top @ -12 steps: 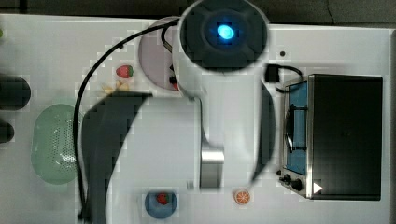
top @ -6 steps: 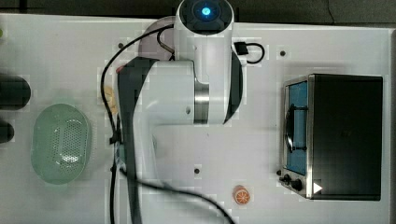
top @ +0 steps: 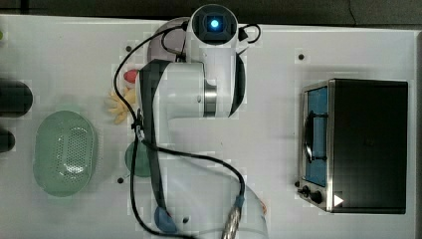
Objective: Pick ketchup from plate and place it on table.
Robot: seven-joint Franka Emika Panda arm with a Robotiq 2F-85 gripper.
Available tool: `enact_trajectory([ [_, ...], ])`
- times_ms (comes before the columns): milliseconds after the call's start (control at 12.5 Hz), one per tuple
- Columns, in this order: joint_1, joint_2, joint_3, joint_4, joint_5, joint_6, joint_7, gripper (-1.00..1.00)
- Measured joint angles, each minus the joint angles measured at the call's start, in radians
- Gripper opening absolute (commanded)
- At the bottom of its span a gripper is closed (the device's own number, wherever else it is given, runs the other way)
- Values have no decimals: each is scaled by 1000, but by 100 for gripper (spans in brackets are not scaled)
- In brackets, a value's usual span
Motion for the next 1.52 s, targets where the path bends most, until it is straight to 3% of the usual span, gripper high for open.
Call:
enact_trajectory([
  [1200,23,311,-7,15,-31,425,-109,100],
  [1280,25,330,-8,26,-33,430,-109,90],
  [1440,30,343,-8,26,-32,426,-110,41],
  [1520,32,342,-9,28,-32,428,-110,27],
])
